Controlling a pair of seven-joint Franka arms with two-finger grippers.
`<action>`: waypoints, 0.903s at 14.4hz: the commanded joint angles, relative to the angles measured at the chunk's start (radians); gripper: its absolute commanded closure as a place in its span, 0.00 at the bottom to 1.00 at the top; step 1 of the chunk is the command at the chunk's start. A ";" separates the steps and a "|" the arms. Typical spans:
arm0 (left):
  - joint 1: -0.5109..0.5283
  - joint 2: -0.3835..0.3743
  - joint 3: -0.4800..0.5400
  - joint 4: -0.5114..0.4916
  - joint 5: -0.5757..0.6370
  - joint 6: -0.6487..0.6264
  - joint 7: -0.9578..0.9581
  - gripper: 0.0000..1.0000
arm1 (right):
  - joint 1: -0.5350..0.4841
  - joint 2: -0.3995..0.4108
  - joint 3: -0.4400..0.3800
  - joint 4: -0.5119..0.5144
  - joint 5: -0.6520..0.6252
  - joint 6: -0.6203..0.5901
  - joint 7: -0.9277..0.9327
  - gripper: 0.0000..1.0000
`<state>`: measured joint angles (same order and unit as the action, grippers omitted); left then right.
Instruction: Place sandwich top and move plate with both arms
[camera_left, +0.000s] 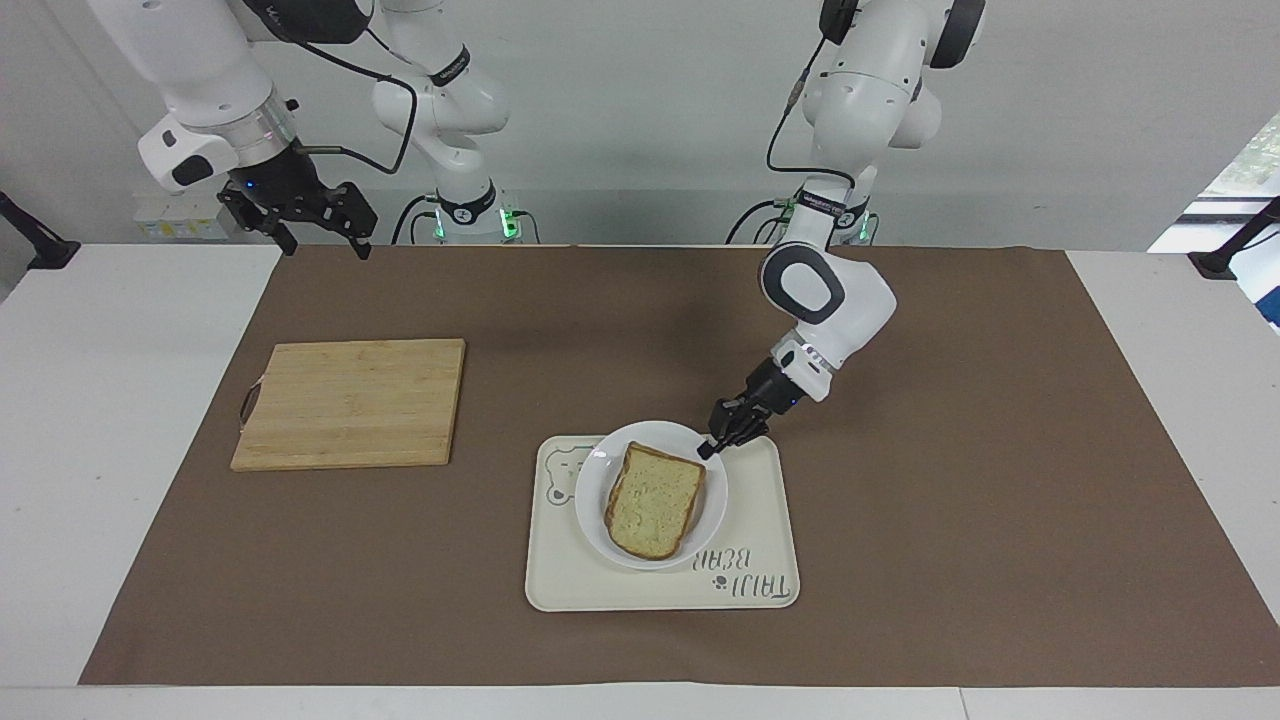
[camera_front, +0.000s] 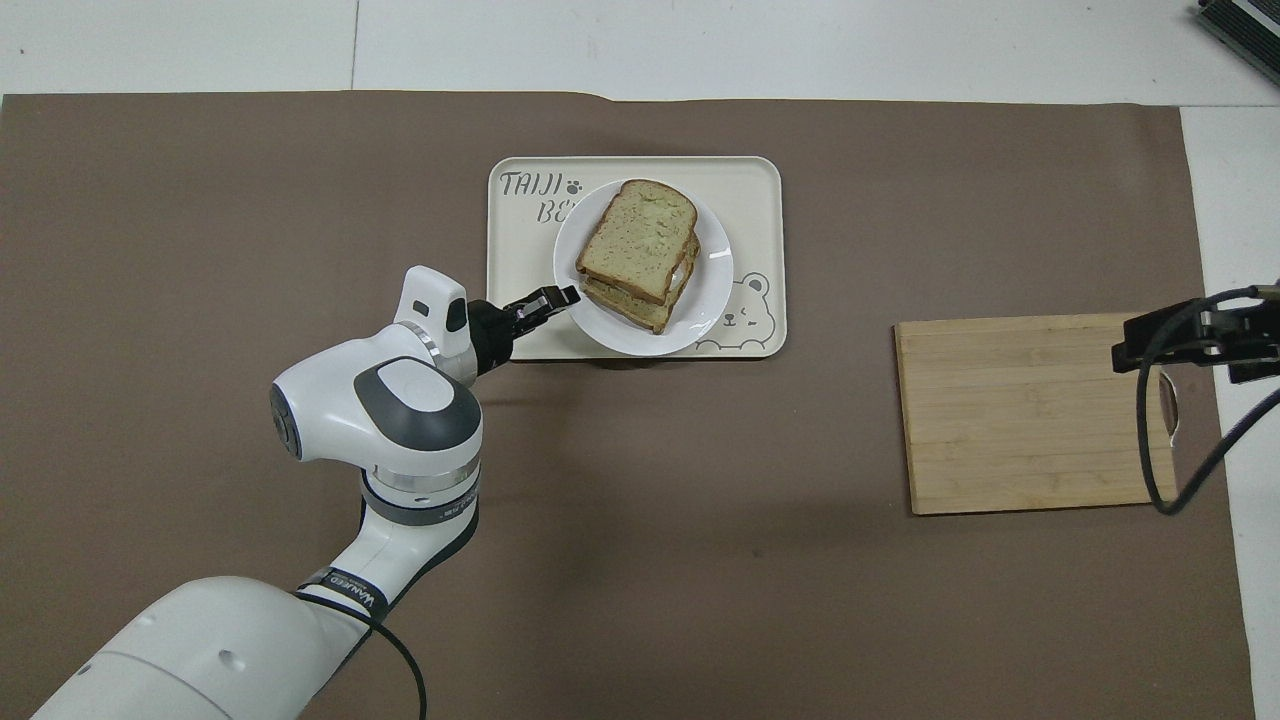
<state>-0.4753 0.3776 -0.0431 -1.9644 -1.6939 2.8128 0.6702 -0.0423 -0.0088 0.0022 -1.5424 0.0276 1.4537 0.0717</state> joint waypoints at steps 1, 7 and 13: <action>-0.014 -0.020 -0.001 0.004 0.019 0.105 -0.008 0.35 | -0.005 0.012 0.001 0.022 0.020 -0.012 -0.020 0.00; -0.013 -0.054 -0.001 -0.001 0.076 0.218 0.025 0.00 | -0.005 0.012 0.001 0.022 0.020 -0.012 -0.020 0.00; 0.029 -0.055 0.006 0.006 0.189 0.199 0.028 0.00 | -0.005 0.012 0.001 0.022 0.020 -0.012 -0.020 0.00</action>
<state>-0.4702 0.3283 -0.0344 -1.9577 -1.5543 3.0114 0.6913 -0.0423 -0.0088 0.0022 -1.5423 0.0276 1.4537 0.0717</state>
